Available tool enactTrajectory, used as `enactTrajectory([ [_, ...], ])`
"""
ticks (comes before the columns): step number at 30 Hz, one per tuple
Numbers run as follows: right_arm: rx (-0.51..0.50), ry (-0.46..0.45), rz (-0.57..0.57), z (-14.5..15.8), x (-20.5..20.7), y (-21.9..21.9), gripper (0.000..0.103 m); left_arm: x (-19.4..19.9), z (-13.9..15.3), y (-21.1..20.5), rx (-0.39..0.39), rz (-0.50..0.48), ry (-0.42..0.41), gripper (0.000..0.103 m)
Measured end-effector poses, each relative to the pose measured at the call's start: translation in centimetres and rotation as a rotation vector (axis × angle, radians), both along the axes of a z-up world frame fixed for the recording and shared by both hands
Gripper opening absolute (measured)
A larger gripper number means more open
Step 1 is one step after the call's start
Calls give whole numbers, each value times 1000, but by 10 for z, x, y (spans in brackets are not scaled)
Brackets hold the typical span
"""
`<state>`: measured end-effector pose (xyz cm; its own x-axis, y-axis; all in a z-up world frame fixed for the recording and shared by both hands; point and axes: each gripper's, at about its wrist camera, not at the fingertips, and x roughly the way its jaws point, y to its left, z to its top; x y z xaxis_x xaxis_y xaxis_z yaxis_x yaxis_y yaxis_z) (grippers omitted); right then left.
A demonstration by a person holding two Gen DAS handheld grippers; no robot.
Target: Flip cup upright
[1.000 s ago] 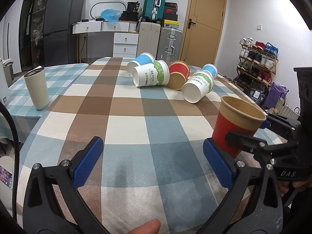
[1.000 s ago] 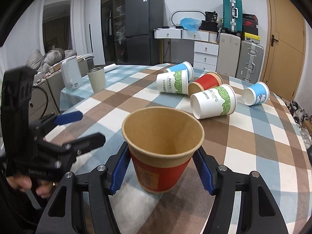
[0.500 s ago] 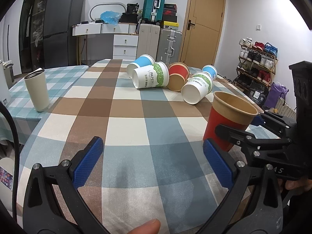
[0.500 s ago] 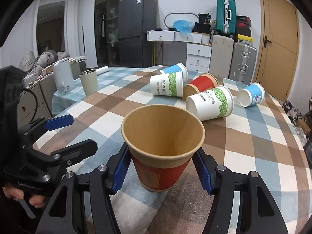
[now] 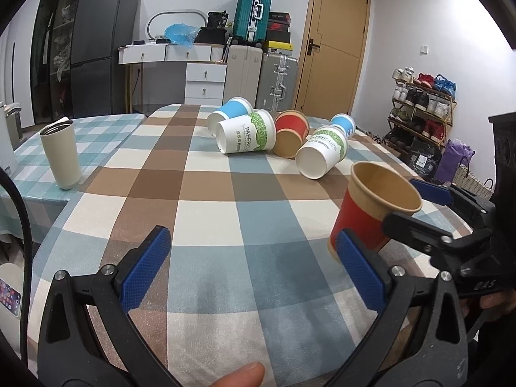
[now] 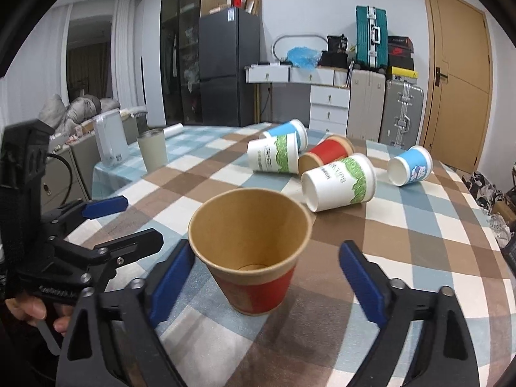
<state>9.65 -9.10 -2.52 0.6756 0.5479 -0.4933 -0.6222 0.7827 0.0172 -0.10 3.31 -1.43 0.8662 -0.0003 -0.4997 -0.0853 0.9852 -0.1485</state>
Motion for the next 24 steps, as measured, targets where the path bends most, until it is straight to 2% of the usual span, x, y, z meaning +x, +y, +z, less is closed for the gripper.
enactTrajectory([
  [4,91,6,24,4,-3,-23,103,-4,5,-4,0,-16,-28,102],
  [8,124,-21,25,5,-4,-40,103,-7,9,-12,15,-33,-52,102],
  [13,163,1,17,4,0,-51,103,-6,12,-21,34,-52,-65,102],
  [24,159,-15,8,3,-3,-54,103,-6,19,-27,20,-72,-97,102],
])
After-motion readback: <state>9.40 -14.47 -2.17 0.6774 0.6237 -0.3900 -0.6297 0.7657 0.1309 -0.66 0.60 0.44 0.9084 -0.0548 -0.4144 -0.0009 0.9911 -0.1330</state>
